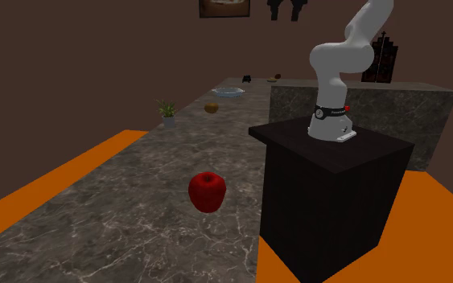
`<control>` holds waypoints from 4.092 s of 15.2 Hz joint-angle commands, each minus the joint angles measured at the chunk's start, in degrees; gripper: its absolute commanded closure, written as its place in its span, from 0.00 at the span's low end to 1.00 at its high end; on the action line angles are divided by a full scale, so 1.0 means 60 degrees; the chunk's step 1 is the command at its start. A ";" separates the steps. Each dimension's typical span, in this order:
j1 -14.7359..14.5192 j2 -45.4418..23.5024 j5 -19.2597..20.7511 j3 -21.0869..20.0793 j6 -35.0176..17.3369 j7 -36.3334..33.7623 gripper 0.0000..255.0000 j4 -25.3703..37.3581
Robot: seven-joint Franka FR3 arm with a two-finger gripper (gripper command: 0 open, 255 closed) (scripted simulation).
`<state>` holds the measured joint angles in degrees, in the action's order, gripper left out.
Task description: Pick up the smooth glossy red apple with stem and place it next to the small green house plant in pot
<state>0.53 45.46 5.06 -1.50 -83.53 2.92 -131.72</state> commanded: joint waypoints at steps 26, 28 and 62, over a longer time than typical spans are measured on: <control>-0.0350 -0.7076 -0.0039 -0.1609 -0.6761 -0.2718 0.00 0.0843; -0.0393 -0.7792 0.0142 -0.1677 -0.7078 -0.2969 0.00 0.1269; -0.1272 -1.3472 0.1503 -0.1389 -0.8580 -0.4379 1.00 0.5657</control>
<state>-7.10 -35.37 14.08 -9.83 -135.00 -23.36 -97.77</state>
